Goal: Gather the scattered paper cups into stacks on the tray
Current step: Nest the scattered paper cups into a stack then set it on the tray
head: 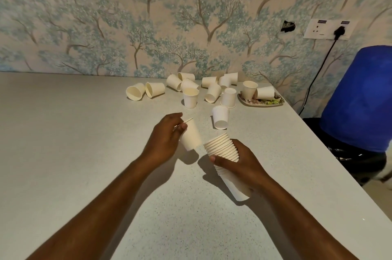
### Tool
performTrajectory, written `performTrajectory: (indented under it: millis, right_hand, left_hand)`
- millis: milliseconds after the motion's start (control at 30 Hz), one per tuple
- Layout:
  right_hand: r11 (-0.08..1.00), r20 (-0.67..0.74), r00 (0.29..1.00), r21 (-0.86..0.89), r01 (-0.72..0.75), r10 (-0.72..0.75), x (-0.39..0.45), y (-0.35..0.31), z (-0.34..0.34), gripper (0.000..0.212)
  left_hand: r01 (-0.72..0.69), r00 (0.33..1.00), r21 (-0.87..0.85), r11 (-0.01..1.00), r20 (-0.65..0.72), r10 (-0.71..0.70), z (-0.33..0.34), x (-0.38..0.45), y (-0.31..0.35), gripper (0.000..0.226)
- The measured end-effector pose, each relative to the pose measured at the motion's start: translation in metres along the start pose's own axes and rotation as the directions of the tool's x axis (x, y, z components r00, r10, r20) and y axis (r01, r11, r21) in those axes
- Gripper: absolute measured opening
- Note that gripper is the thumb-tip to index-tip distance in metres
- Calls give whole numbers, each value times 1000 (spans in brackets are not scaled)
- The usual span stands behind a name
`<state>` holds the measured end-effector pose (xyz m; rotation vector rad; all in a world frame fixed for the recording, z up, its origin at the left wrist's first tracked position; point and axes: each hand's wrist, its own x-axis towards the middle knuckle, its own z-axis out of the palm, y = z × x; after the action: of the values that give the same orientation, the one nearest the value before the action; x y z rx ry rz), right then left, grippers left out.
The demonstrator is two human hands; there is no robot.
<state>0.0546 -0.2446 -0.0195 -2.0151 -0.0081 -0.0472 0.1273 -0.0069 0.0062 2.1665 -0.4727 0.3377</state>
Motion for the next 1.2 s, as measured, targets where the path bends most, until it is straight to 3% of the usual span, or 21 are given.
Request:
performTrajectory:
  millis: [133,200,267,333,433,567,667,733,900,1033,1100,1200]
  right_hand:
    - [993,57,998,-111,32,-26,-13,-9,6,78]
    - [989,82,996,-138,51,-40,-18,-14,11,78]
    - [990,64,997,-125,61,-54,-21,-21,17,75]
    - [993,26,998,-99,60,-57,-22,-26,23,74]
    - [994,9,998,-89,57,-57,-25,-31,31,73]
    - [991,60,996,-118,68,-61,-27,-33,40,71]
    - [993,101,993,-91,73,-64,-26,-36,49,79]
    - [999,123,992,-17,44,-41,-24,-37,55,72]
    - [992,201,977,90,-87,67,-8,-43,65,60]
    - [981,263,953,87,-176,148,21,-43,59,68]
    - [977,291,946,114,-181,141,34,-44,54,82]
    - [976,314,944,155,-152,97,50,-43,50,80]
  left_hand:
    - [20,994,-164,986,-106,-38,0,-13,20,33]
    - [32,998,-186,982,-51,-42,-4,-21,29,24]
    - [34,996,-202,979,88,-16,-2,-33,37,22]
    - [35,982,-225,974,191,9,4,-48,42,32]
    - [86,972,-261,961,235,-24,7,-65,38,53]
    - [142,944,-200,969,323,-72,-1,-76,24,76]
    - [110,936,-138,984,347,-56,-10,-81,10,106]
    - [65,943,-125,990,331,-20,-11,-85,1,115]
    - [2,986,-158,987,166,24,-4,-84,-8,111]
    - [91,992,-22,996,94,-89,-4,-71,-11,98]
    - [139,989,35,990,46,-141,-5,-65,-14,96]
    - [217,975,55,975,-64,-214,-8,-58,-17,96]
